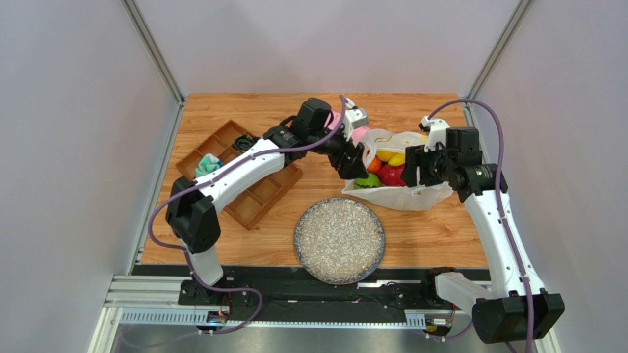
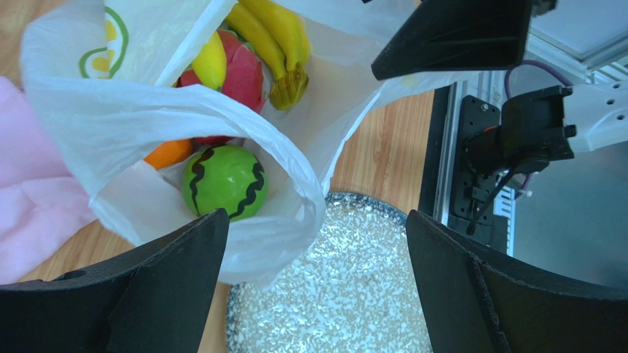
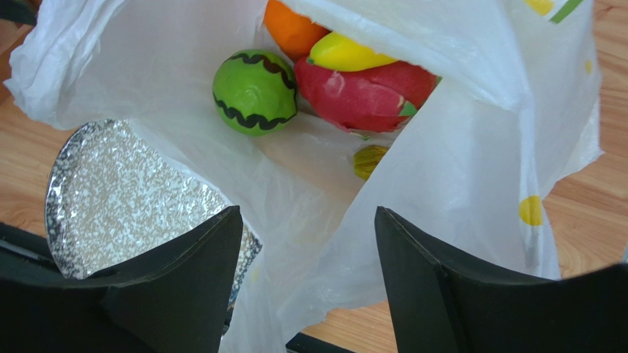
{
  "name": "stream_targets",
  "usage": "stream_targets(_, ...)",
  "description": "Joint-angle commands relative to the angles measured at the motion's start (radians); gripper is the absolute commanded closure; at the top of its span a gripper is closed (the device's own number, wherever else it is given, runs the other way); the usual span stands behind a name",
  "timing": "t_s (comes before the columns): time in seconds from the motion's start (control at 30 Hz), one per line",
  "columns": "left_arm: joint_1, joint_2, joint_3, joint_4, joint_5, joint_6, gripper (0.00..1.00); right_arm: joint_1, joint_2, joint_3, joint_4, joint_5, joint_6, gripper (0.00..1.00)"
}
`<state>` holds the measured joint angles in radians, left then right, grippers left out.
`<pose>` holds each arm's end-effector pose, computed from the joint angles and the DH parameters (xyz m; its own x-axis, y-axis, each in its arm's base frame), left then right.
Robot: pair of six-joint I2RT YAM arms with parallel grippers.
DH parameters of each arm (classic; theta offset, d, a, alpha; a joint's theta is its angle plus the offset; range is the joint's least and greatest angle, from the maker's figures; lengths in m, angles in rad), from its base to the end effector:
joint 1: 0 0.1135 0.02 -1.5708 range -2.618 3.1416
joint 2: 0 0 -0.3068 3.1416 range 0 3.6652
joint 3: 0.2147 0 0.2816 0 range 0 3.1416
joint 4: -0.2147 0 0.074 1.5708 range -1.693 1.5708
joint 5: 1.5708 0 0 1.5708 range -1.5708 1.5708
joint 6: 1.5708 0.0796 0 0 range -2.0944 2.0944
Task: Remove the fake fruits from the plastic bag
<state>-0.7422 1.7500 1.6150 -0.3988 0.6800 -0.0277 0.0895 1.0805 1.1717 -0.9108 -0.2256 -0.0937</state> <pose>0.3143 -0.3562 0.3687 -0.4004 0.3380 -0.8517 0.9138 0.2166 -0.3437 0.2449 0.0399 0.3582 -0.7024 -0.1546 -0.6948 -0.3062 0.9468 0.0989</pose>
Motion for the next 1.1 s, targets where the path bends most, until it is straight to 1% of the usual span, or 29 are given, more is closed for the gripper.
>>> stream_targets(0.0,-0.060,0.072,0.063,0.090,-0.109,0.009,0.01,0.003,-0.056,-0.049,0.012,-0.045,0.009,0.33)
stream_targets(0.03,-0.083,0.095,0.081,0.083,-0.149,-0.003,0.01,0.003,-0.062,-0.053,0.012,-0.028,0.015,0.34)
stream_targets(0.07,-0.092,0.115,0.133,0.069,-0.183,-0.026,0.01,0.001,-0.070,-0.056,0.009,-0.024,0.012,0.35)
stream_targets(0.1,-0.098,0.155,0.158,0.043,-0.260,-0.034,0.01,0.001,-0.071,-0.061,0.003,-0.030,-0.006,0.36)
stream_targets(0.13,-0.109,0.166,0.178,0.040,-0.301,-0.035,0.01,0.003,-0.076,-0.064,0.001,-0.027,-0.023,0.37)
stream_targets(0.17,-0.111,0.172,0.196,0.038,-0.328,-0.029,0.12,0.004,-0.076,-0.073,0.007,-0.015,-0.070,0.37)
stream_targets(0.2,-0.109,0.169,0.203,0.031,-0.350,-0.022,0.21,0.004,-0.071,-0.095,0.004,-0.005,-0.105,0.37)
stream_targets(0.23,-0.106,0.160,0.209,0.019,-0.350,-0.008,0.33,0.004,-0.064,-0.107,-0.011,0.018,-0.153,0.42)
stream_targets(0.27,-0.100,0.145,0.200,0.011,-0.346,0.006,0.67,0.003,-0.057,-0.119,-0.075,0.052,-0.290,0.46)
stream_targets(0.3,-0.086,0.100,0.181,0.012,-0.347,0.005,0.90,0.003,-0.054,-0.180,-0.095,0.105,-0.349,0.49)
stream_targets(0.33,-0.077,0.076,0.140,0.018,-0.346,-0.001,1.00,-0.019,-0.066,-0.232,-0.094,0.223,-0.424,0.55)
stream_targets(0.37,-0.068,0.056,0.122,0.020,-0.335,0.002,1.00,-0.057,-0.083,-0.285,-0.065,0.283,-0.489,0.56)
stream_targets(0.4,-0.059,0.027,0.109,0.012,-0.304,0.008,1.00,-0.115,-0.140,-0.369,-0.048,0.299,-0.620,0.56)
stream_targets(0.43,-0.057,0.020,0.099,0.003,-0.295,0.015,1.00,-0.216,-0.161,-0.386,-0.036,0.292,-0.670,0.56)
stream_targets(0.5,-0.059,0.013,0.089,-0.017,-0.267,0.022,1.00,-0.287,-0.192,-0.382,-0.037,0.272,-0.742,0.55)
stream_targets(0.53,-0.057,0.009,0.079,-0.017,-0.258,0.012,1.00,-0.289,-0.198,-0.329,-0.052,0.241,-0.744,0.53)
stream_targets(0.6,-0.057,0.013,0.069,-0.015,-0.247,-0.011,1.00,-0.289,-0.186,-0.243,-0.141,0.125,-0.741,0.49)
stream_targets(0.63,-0.057,0.014,0.057,-0.012,-0.247,-0.040,1.00,-0.289,-0.160,-0.128,-0.214,-0.008,-0.739,0.45)
stream_targets(0.67,-0.057,0.014,0.051,-0.003,-0.244,-0.050,1.00,-0.289,-0.146,-0.082,-0.241,-0.076,-0.738,0.43)
stream_targets(0.7,-0.057,0.013,0.039,0.003,-0.240,-0.058,1.00,-0.284,-0.131,-0.031,-0.259,-0.192,-0.712,0.41)
stream_targets(0.73,-0.057,0.013,0.034,0.008,-0.235,-0.064,1.00,-0.280,-0.105,0.038,-0.279,-0.240,-0.697,0.40)
stream_targets(0.8,-0.057,0.016,0.033,0.011,-0.234,-0.061,1.00,-0.248,-0.076,0.091,-0.278,-0.338,-0.660,0.38)
stream_targets(0.9,-0.057,0.020,0.039,-0.002,-0.240,-0.052,1.00,-0.170,-0.016,0.128,-0.223,-0.368,-0.592,0.38)
stream_targets(0.93,-0.057,0.022,0.040,-0.006,-0.243,-0.052,1.00,-0.149,0.002,0.129,-0.179,-0.363,-0.577,0.38)
stream_targets(1.0,-0.056,0.025,0.043,-0.024,-0.246,-0.069,1.00,-0.105,0.051,0.132,-0.139,-0.362,-0.578,0.40)
stream_targets(1.07,-0.055,0.022,0.040,-0.035,-0.235,-0.075,1.00,-0.061,0.106,0.149,-0.112,-0.368,-0.638,0.42)
